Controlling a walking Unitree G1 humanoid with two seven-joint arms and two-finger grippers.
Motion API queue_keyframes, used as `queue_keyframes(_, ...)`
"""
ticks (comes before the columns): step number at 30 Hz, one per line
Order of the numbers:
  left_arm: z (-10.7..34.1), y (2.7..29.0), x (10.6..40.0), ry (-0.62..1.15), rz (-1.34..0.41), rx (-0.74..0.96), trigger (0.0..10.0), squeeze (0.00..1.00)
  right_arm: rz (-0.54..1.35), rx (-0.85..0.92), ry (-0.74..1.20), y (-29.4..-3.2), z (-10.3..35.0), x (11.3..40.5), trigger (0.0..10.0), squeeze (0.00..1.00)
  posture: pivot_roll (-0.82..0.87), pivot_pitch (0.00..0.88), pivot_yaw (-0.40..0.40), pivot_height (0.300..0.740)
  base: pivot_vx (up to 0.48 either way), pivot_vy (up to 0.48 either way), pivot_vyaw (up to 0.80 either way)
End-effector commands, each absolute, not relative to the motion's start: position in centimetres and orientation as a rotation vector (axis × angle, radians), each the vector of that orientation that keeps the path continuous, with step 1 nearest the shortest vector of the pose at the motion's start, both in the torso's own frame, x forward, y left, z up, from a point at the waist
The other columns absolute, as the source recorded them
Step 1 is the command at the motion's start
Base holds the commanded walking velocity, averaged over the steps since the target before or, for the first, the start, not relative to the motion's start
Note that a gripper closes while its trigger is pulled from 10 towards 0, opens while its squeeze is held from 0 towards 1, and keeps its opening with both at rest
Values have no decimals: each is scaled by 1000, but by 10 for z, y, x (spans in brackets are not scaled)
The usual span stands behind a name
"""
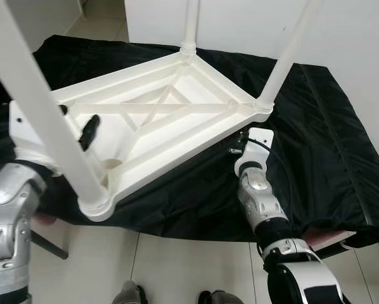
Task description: Building children table
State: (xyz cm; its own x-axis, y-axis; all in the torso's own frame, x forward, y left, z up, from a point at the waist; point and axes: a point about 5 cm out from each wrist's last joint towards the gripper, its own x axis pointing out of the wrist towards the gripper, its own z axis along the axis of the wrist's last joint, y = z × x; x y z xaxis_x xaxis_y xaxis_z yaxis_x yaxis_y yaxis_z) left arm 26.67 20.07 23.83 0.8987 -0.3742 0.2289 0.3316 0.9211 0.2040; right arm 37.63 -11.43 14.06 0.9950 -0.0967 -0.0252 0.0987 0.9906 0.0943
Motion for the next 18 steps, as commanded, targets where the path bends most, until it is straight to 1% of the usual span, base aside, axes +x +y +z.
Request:
queue_keyframes(1,237,183,260,-262,-539,164,10000,0,-97,107,42,-113,137,378,10000,0,-33,119,-16,740,0,0,0)
queue_keyframes(10,235,165,250,-266,-602,118,10000,0,-25,91,62,-107,145,389,10000,0,-22,126,-26,740,0,0,0)
queue_keyframes(13,233,147,241,-264,-666,67,10000,0,33,93,75,-103,150,394,10000,0,-16,128,-28,740,0,0,0)
queue_keyframes(15,233,147,241,-264,-666,67,10000,0,33,93,75,-103,150,394,10000,0,-16,128,-28,740,0,0,0)
queue_keyframes(16,231,138,238,-265,-692,52,10000,0,65,92,77,-101,151,395,10000,0,-14,126,-27,740,0,0,0)
queue_keyframes(17,231,138,238,-265,-692,52,10000,0,65,92,77,-101,151,395,10000,0,-14,126,-27,740,0,0,0)
queue_keyframes(18,229,128,236,-263,-719,35,10000,0,87,84,72,-99,154,396,10000,0,-11,123,-26,740,0,0,0)
